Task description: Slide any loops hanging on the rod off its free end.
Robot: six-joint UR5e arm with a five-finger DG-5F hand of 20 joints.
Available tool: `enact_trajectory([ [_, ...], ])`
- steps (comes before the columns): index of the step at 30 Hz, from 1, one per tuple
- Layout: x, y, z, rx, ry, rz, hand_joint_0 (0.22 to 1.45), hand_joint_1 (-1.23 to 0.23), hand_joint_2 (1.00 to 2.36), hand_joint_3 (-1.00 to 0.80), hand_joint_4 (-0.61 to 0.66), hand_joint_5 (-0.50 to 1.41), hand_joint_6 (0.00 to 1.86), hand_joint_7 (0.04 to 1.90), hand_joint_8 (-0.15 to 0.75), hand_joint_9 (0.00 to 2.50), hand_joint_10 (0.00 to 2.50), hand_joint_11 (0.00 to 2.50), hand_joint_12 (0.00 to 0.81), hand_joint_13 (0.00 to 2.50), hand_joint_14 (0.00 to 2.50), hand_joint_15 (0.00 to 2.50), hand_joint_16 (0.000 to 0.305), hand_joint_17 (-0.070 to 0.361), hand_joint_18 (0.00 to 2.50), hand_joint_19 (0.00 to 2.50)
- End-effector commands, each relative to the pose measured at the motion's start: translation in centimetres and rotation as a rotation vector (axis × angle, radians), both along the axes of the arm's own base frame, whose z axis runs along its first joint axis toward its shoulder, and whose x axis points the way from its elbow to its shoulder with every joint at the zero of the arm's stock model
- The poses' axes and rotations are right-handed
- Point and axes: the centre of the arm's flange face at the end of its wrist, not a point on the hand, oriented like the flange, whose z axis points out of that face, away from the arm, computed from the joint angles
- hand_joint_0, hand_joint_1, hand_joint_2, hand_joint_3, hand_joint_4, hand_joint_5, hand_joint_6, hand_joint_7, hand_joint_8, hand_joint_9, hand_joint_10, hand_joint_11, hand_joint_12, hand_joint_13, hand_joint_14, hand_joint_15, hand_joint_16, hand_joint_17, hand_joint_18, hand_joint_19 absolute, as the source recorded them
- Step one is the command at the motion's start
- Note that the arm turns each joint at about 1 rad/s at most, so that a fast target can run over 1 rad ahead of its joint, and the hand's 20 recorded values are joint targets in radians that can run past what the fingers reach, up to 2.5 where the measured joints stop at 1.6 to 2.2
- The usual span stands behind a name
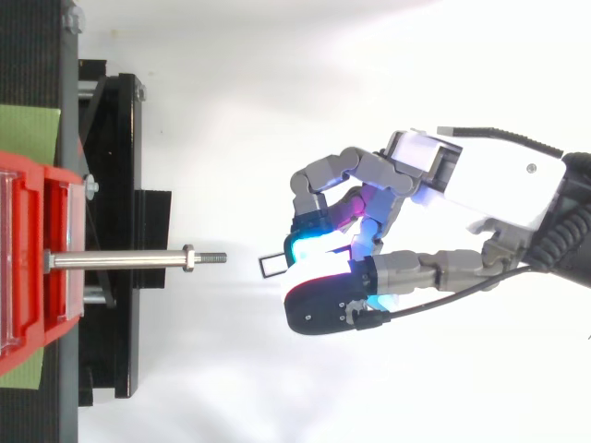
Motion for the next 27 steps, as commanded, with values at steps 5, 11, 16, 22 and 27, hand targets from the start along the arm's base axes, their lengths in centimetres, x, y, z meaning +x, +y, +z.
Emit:
enact_trajectory([
  [5,0.01,0.0,0.02,0.0,0.0,0.0,0.63,-0.76,1.02,-0.18,0.12,-0.16,0.9,1.39,0.337,1.43,0.02,1.43,0.348,0.94,0.02,0.52,0.046,0.104,0.8,0.46],
  [11,0.01,0.0,0.02,0.0,0.0,0.0,0.63,-0.76,1.02,-0.18,0.12,-0.16,0.9,1.39,0.343,1.44,0.02,1.44,0.348,0.95,0.02,0.52,0.046,0.104,0.8,0.46],
  [16,0.02,0.01,-0.09,0.0,0.001,0.0,0.63,-0.76,1.02,-0.18,0.12,-0.16,0.9,1.39,0.338,1.44,0.02,1.43,0.348,0.95,0.02,0.52,0.046,0.105,0.8,0.46],
  [22,0.01,0.0,0.02,0.0,0.0,0.0,0.63,-0.76,1.02,-0.18,0.12,-0.16,0.9,1.38,0.336,1.44,0.02,1.43,0.349,0.95,0.02,0.52,0.046,0.104,0.8,0.46],
  [27,0.01,0.0,0.02,0.0,0.0,0.0,0.63,-0.76,1.02,-0.18,0.11,-0.16,0.9,1.39,0.341,1.44,0.02,1.43,0.348,0.95,0.02,0.52,0.047,0.105,0.8,0.46],
])
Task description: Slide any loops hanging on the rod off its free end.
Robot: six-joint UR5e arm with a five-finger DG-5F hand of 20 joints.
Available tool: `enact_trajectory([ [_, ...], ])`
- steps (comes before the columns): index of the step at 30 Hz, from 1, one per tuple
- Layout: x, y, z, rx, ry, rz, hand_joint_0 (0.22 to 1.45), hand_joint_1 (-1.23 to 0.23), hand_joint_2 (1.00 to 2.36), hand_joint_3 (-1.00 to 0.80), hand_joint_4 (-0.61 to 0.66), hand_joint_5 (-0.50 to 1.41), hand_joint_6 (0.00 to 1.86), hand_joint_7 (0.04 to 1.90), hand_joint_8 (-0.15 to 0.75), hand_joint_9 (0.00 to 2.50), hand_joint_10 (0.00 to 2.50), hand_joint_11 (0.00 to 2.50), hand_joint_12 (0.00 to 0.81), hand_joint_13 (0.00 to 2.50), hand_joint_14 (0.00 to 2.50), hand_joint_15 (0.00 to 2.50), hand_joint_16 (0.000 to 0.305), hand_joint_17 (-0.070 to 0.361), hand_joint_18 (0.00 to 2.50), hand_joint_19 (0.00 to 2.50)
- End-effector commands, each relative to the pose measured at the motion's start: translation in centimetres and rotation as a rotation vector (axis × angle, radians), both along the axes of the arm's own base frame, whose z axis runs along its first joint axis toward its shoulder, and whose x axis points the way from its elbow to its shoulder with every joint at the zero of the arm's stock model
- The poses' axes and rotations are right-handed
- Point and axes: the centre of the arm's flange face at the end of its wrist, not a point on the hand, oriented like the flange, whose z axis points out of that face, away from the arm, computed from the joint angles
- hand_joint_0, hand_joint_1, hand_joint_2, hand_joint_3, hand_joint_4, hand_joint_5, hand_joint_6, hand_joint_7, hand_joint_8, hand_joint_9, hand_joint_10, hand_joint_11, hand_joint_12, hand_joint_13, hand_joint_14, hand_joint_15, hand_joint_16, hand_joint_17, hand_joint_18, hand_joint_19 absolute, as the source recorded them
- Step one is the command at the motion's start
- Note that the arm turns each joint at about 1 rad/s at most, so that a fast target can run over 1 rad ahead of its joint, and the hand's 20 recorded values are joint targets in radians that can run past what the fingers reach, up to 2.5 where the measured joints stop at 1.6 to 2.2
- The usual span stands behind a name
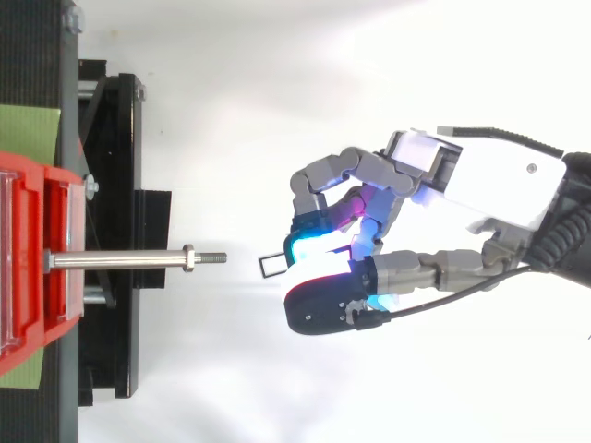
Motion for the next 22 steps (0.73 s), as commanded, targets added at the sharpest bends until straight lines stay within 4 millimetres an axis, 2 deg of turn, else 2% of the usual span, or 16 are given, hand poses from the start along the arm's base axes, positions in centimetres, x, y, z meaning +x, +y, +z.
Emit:
enact_trajectory([
  [1,0.0,0.0,0.0,0.0,0.0,0.0,0.63,-0.76,1.02,-0.17,0.11,-0.16,0.9,1.39,0.342,1.44,0.02,1.43,0.348,0.95,0.02,0.52,0.047,0.105,0.8,0.45],
  [22,0.0,0.0,0.0,0.0,0.0,0.0,0.63,-0.76,1.02,-0.17,0.11,-0.16,0.9,1.38,0.345,1.44,0.02,1.43,0.347,0.95,0.02,0.52,0.047,0.105,0.8,0.46],
])
